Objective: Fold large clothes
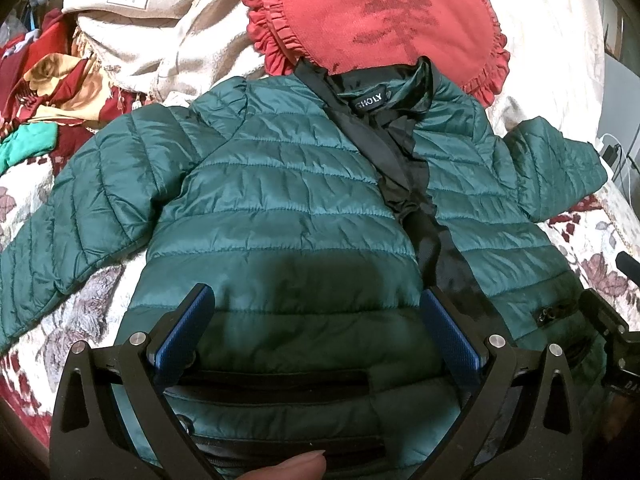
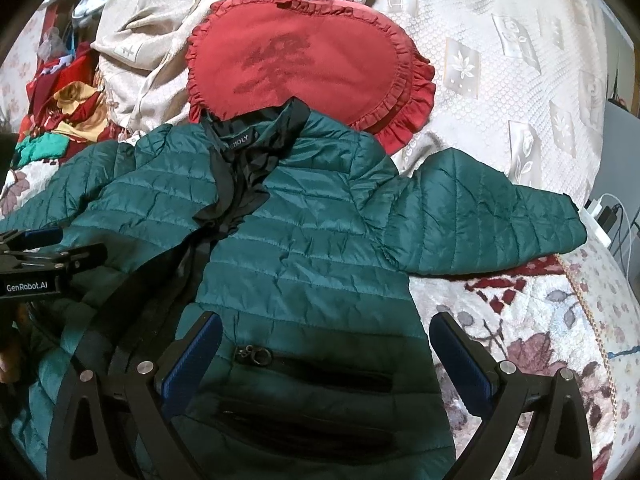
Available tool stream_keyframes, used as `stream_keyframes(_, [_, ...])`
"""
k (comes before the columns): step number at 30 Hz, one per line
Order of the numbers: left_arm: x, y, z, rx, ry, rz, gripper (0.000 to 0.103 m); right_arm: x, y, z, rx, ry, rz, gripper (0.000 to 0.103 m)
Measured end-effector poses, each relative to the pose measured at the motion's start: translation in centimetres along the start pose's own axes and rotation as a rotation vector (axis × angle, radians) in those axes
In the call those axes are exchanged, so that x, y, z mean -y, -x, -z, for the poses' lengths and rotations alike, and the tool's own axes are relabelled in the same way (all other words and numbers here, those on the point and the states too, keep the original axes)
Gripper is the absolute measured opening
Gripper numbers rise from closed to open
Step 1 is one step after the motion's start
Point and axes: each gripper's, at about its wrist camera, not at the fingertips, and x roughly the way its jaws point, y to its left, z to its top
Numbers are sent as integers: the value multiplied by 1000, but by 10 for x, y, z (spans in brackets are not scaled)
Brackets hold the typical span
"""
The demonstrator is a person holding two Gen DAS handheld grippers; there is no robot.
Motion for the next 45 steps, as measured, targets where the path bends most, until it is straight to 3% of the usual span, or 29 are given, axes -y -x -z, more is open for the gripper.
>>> stream_keyframes(37, [0,0,-1,-2,0,-1,103,-1,-1,-1,3,-18,-2,103])
stream_keyframes(45, [-4,-2,1,-10,-1,-60,103,2,1,-2,8,-45,-20,103])
